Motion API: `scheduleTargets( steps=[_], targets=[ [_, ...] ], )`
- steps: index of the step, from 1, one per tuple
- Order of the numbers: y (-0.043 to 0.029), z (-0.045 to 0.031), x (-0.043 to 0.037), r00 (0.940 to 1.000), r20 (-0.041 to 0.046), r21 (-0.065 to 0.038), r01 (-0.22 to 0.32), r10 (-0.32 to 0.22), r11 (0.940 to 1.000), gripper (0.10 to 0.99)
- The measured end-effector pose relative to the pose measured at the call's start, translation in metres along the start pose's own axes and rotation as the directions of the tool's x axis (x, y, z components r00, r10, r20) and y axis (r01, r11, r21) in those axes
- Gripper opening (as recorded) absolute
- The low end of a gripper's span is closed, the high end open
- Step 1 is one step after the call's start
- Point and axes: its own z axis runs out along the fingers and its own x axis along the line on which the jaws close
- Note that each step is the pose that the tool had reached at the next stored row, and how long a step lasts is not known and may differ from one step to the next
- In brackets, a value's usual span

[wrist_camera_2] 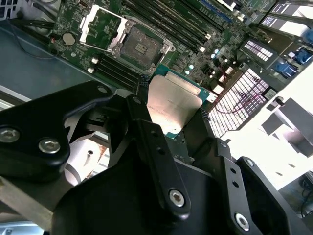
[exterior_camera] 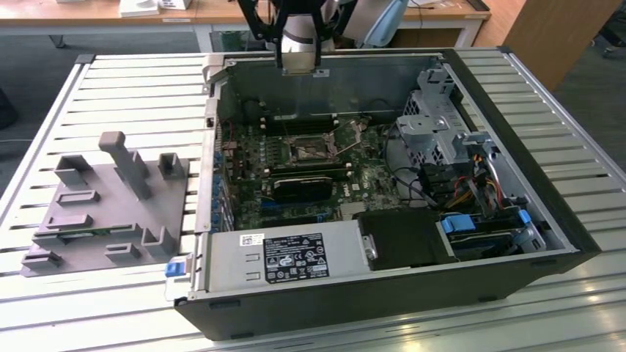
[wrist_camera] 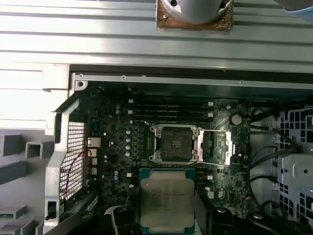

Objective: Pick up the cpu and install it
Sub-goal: 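Pick up the cpu and move it towards the insertion slot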

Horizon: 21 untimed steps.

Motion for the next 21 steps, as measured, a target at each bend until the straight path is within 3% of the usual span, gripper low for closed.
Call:
scheduleTargets(
  steps=[21],
  targets=[
    [0.0021, 0.0008, -0.0258, 1.0000, 0.0000, 0.000, 0.000, 0.000, 1.0000, 0.537]
  ],
)
